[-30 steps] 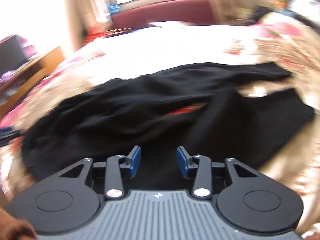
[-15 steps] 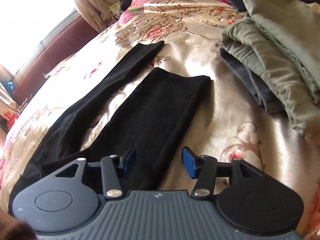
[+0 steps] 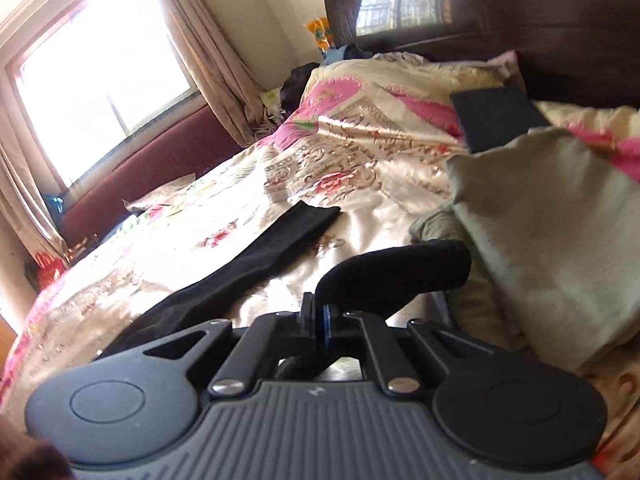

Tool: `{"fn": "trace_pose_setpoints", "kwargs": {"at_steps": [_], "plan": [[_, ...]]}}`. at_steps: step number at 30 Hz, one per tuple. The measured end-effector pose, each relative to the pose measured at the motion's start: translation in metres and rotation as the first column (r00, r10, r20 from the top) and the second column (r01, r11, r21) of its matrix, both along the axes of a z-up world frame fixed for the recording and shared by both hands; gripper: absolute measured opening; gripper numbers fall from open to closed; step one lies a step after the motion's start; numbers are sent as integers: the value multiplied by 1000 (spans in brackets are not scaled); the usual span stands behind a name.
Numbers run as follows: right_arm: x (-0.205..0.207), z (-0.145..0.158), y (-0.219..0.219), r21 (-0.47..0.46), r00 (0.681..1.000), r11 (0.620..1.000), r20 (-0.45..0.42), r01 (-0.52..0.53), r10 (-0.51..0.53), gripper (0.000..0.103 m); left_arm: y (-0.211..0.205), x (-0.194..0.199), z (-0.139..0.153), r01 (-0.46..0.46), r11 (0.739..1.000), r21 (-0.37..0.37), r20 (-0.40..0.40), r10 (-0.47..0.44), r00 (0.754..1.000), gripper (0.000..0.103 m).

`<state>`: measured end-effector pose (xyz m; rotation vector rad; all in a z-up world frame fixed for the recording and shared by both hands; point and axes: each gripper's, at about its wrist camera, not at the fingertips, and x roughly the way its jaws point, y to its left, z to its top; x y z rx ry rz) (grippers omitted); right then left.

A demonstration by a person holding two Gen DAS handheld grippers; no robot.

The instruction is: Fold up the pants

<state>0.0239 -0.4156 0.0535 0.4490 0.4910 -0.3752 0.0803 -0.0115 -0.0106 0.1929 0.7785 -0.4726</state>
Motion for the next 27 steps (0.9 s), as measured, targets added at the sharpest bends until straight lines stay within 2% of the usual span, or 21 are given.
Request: {"fn": "trace_pose_setpoints", "kwargs": {"at_steps": [3,7,11,15,18,21,24,27], "plan": [[-8,-24,-8,-9,992,998,-110,60,-61,4,-12,-4,-12,37,999,16,-27,-36,999,65],[-21,-43,-5,-12,971,994,-213,112,-112,5,-12,-14,-11,58,998,15,-7,-57,998,67],[-33,-35,4,-58,952,992,-276,116,-128,14,10,-17,0,29,999,-19,16,-29,999,67],[-50,-13,25,-139,956,986,-267,86,-121,20,44,-16,18,-7,999,-43,72,10,997,67],[-42,1,50,-159,968,987,-250,-26,-15,21,71,-8,34,-43,999,-29,137,47,989,70],[-5,9,85,-163,955,967,-256,-197,151,29,103,16,50,-106,994,-18,191,107,976,77],[46,9,128,-160,908,915,-267,-371,321,29,128,47,52,-147,987,59,233,129,964,77],[98,10,183,-175,830,822,-267,-541,490,29,143,79,47,-168,975,144,244,129,961,76]]}}
